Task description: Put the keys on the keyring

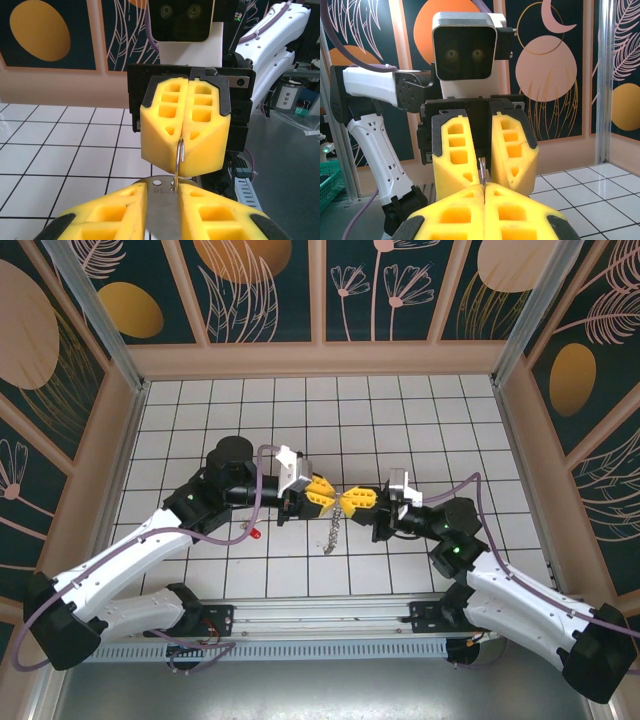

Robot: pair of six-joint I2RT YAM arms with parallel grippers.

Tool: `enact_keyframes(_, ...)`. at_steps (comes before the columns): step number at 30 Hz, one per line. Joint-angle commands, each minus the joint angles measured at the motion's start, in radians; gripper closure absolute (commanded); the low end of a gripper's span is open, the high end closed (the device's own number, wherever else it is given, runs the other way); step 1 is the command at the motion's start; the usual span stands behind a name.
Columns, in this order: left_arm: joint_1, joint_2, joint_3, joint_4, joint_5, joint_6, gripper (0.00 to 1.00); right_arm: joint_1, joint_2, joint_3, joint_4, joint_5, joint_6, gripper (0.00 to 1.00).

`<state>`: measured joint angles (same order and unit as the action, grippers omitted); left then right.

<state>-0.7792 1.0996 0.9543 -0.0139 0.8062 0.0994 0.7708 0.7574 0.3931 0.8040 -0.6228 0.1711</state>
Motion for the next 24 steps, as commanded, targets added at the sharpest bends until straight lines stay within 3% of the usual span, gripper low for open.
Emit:
enact_keyframes(1,-0.003,0.005,0.011,0.052,0.028,-0.015,0.77,0.008,-0.006,-0.013,0.09,-0.015,0.017,1.0)
enact_keyframes(19,-0.003,0.02,-0.006,0.124,0.05,-0.06,0.84,0.007,0.014,-0.02,0.075,-0.014,0.009,1.0)
enact_keyframes(24,-0.003,0.019,-0.011,0.124,0.045,-0.06,0.92,0.007,0.016,-0.025,0.07,-0.009,0.008,1.0)
